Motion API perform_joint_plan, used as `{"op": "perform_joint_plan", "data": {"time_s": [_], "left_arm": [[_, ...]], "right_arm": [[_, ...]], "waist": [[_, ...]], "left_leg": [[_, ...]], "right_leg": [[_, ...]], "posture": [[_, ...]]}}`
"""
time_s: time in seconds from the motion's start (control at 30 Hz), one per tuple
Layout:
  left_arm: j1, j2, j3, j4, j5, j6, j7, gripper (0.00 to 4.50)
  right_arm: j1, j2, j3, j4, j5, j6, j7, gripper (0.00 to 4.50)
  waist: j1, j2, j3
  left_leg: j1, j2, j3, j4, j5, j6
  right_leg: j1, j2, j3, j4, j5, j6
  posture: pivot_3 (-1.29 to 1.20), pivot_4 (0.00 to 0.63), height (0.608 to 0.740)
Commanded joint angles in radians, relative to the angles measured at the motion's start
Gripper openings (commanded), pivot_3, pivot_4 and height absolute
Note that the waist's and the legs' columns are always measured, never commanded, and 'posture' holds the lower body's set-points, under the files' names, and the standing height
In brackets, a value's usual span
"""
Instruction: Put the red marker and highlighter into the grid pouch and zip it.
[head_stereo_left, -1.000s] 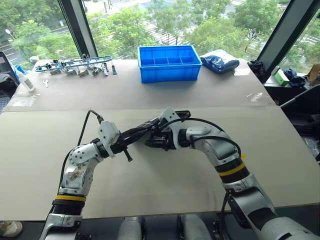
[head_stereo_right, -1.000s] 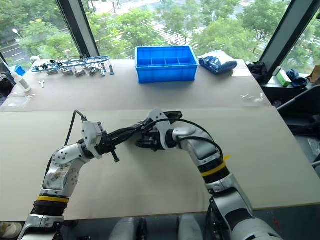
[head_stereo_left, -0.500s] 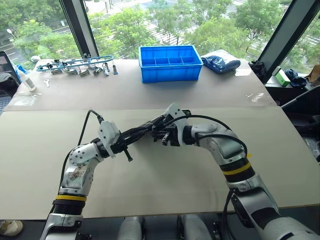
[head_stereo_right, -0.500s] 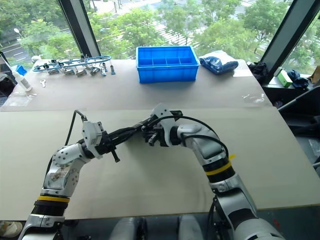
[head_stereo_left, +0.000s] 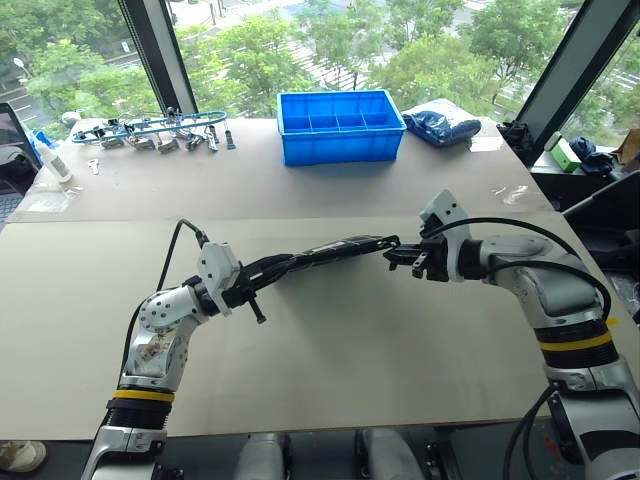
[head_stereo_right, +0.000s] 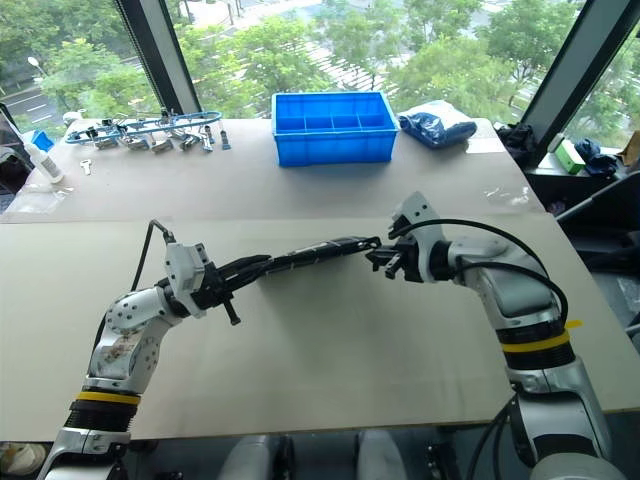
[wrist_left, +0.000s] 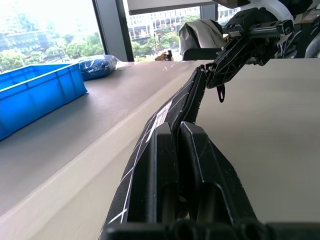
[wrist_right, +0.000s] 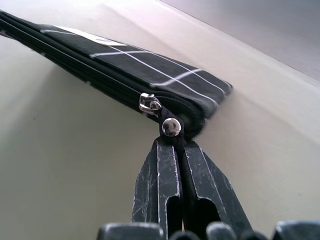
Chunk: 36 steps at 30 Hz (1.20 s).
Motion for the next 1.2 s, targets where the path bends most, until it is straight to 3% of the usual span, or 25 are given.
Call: {"op": "perform_joint_plan", "data": {"time_s": [0.03,0.4,0.53,0.73,1.0,1.2], "left_arm": [[-0.007,0.009,0.021,-0.009,-0.004,-0.022,0.002,0.0],[-0.017,0.011,0.022,-0.005,-0.006,-0.017,0.001,0.0],[-0.018,0.012,0.021,-0.008,-0.006,-0.014,0.001,0.0],[-0.018,0.012,0.016,-0.018,-0.008,-0.009,-0.002,0.0],[0.03,0.032,-0.01,-0.093,-0.062,0.014,-0.093,0.0],[0.06,0.085,-0.005,-0.139,-0.125,0.02,-0.204,0.0]], "right_arm": [[0.002,-0.001,-0.034,-0.03,0.01,-0.036,0.009,0.04],[0.001,-0.006,-0.062,0.046,-0.013,-0.084,-0.015,0.04],[0.007,0.004,-0.073,0.009,0.023,-0.068,-0.003,1.18],[0.036,-0.01,-0.104,-0.029,0.087,0.01,0.036,3.29],[0.129,-0.149,-0.263,-0.105,0.217,-0.018,0.193,3.29],[0.178,-0.192,-0.299,-0.102,0.208,-0.059,0.19,3.29]], "waist": [[-0.001,0.0,0.0],[0.003,0.0,0.0],[0.003,0.0,0.0],[0.003,0.0,0.0],[0.018,0.0,0.0],[0.017,0.0,0.0]], "left_leg": [[0.0,0.0,0.0,0.0,0.0,0.0],[0.0,0.0,0.0,0.001,0.0,0.0],[0.0,0.0,0.0,0.001,0.0,0.0],[0.0,0.0,0.0,0.0,0.0,0.0],[0.0,0.0,0.0,0.001,-0.001,0.001],[0.001,0.0,0.0,0.001,-0.001,0.001]], "right_leg": [[0.0,0.0,0.0,0.0,0.0,0.0],[0.0,-0.001,0.0,0.0,0.0,0.0],[0.0,-0.001,0.0,0.0,0.0,0.0],[0.0,0.0,0.0,0.0,0.0,0.0],[0.001,-0.001,0.0,-0.002,0.0,0.0],[0.001,0.0,0.001,-0.001,0.0,0.0]], "posture": [[0.0,0.15,0.74],[0.0,0.15,0.74],[0.0,0.15,0.74],[0.0,0.15,0.74],[0.0,0.15,0.74],[0.0,0.15,0.74]]}}
